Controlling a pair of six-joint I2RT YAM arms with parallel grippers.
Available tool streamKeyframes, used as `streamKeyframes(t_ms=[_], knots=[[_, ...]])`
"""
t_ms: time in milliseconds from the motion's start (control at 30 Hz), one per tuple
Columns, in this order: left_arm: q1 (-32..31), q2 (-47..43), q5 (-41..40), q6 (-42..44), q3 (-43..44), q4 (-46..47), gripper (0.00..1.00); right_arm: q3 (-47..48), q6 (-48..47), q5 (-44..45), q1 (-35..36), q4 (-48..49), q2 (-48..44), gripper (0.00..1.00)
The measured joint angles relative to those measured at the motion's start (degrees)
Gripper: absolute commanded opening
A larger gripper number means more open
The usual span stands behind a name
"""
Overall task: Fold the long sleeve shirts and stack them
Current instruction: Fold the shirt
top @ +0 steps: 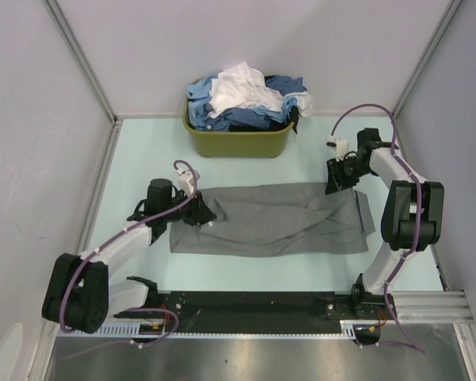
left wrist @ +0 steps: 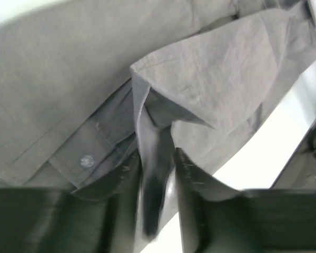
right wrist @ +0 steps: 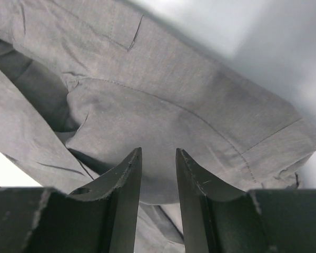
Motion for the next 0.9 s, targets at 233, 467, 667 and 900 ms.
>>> streamKeyframes(t_ms=[233,467,667,900], knots=[[4.39,4.33,-1.36,3.48,1.97,-6.67,0.61,-0.11,-1.64,1.09,0.09,-2.86,-1.46,0.37],[9.7,3.3,-0.22,21.29,11.76,-20.33,0.76,-3.43,-1.27,4.22,-1.95,-6.23,-9.05,0.57],[9.68,3.3,1.57,37.73,18.62,-29.44,0.83,-3.74,0.22,8.31,-14.86,-7.32,-6.91,0.59],[9.68,3.3,2.78,45.53,19.17,-35.69,0.83,-3.8,1.75,10.03,-20.96,-7.19,-0.35,0.5]])
